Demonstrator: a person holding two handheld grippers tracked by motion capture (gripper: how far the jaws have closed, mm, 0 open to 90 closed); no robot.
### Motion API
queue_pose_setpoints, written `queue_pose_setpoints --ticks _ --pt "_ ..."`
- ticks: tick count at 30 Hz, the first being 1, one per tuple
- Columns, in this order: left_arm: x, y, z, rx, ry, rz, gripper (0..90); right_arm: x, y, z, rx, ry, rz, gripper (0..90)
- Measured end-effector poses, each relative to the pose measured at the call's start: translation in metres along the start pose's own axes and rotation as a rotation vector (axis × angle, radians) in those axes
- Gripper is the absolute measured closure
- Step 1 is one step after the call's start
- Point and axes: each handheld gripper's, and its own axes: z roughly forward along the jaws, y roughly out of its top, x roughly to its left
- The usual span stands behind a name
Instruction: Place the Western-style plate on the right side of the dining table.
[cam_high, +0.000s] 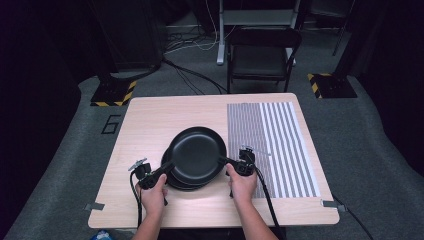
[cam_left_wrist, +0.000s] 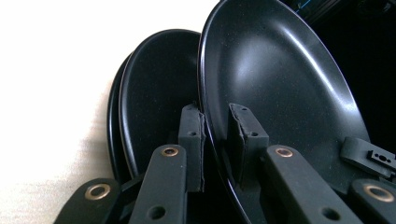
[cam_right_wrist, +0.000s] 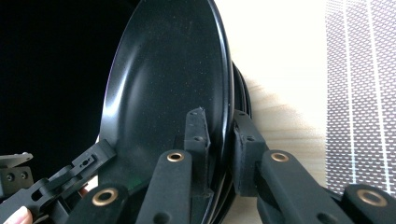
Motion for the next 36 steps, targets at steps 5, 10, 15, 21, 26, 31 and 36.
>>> queue_pose_setpoints --ticks 5,10,15,21,26,31,36 --pt "-0.004 0.005 -0.002 -0.005 -0.005 0.013 76.3 0.004 0.004 -0.002 -0.011 0.000 -0.014 78.5" --pt "-0.008 0.010 -0.004 -0.023 -0.019 0.013 76.3 0.012 0.009 -0.007 -0.017 0.000 -0.037 78.5" --pt "-0.011 0.014 -0.006 -0.027 -0.024 0.015 76.2 0.016 0.013 -0.009 -0.019 0.001 -0.044 78.4" --pt "-0.016 0.020 -0.007 -0.034 -0.025 0.021 76.2 0.020 0.016 -0.013 -0.027 0.010 -0.056 78.3" --pt "-0.020 0.025 -0.008 -0.034 -0.032 0.035 76.3 0.022 0.020 -0.016 -0.024 0.017 -0.059 78.2" --pt "-0.026 0.029 -0.007 -0.040 -0.042 0.043 76.3 0.023 0.024 -0.020 -0.030 0.017 -0.059 78.2" --pt "-0.032 0.031 -0.004 -0.042 -0.053 0.051 76.3 0.023 0.028 -0.026 -0.043 0.017 -0.064 78.1"
